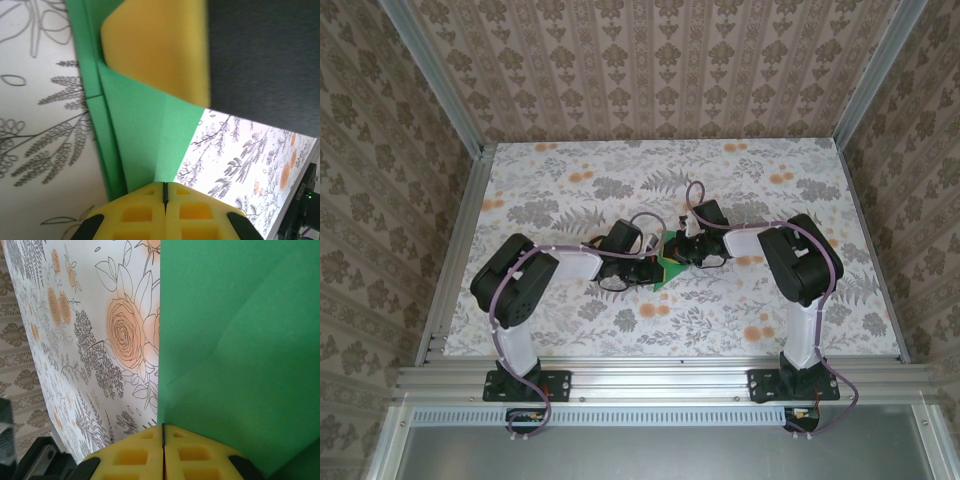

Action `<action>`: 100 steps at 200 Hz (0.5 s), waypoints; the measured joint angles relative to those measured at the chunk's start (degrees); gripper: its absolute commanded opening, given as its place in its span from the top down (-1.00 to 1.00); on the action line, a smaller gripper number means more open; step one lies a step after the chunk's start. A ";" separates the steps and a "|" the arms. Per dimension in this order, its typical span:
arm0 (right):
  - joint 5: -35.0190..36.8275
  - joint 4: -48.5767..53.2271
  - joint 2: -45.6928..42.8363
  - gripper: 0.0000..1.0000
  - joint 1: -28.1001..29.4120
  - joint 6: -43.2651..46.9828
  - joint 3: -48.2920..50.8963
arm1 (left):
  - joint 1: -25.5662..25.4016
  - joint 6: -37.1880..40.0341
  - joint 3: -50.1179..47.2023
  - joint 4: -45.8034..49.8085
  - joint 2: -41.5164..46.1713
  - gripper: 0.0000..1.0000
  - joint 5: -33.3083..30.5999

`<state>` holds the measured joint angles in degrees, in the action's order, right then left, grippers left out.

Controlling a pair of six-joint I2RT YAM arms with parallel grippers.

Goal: Fold a paper plane with a square sheet of paper (pick it up from the middle)

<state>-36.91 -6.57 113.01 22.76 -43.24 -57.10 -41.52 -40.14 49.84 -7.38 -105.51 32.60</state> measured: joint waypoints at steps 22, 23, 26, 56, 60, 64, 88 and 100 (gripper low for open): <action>0.00 0.13 0.02 0.84 0.00 0.00 -0.09 | 0.37 -0.52 -0.72 -1.90 -0.59 0.88 1.11; 0.00 0.13 0.02 0.84 0.00 0.00 -0.09 | 0.37 -0.59 -0.76 -1.99 -0.59 0.88 1.07; 0.00 0.13 0.04 0.84 0.00 0.00 -0.09 | 0.39 -0.63 -0.85 -2.12 -0.61 0.88 1.20; -0.11 0.52 0.26 0.84 0.00 0.00 -0.35 | 0.68 -0.83 -1.51 -3.39 -0.61 0.87 1.57; -0.11 0.52 0.26 0.84 0.00 0.00 -0.35 | 0.70 -0.83 -1.51 -3.41 -0.61 0.87 1.66; -0.13 0.52 0.26 0.84 0.00 0.00 -0.35 | 0.70 -0.83 -1.51 -3.39 -0.61 0.87 1.68; -0.22 0.52 0.28 0.84 0.00 0.00 -0.35 | 0.68 -0.81 -1.51 -2.89 -0.17 0.83 1.49; -0.26 0.52 0.31 0.84 0.00 0.00 -0.35 | 0.68 -0.79 -1.51 -1.84 0.52 0.82 1.46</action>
<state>-37.17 -6.04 113.32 22.76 -43.24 -57.45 -40.84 -40.93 48.34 -9.21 -104.99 34.06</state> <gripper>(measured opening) 0.082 0.086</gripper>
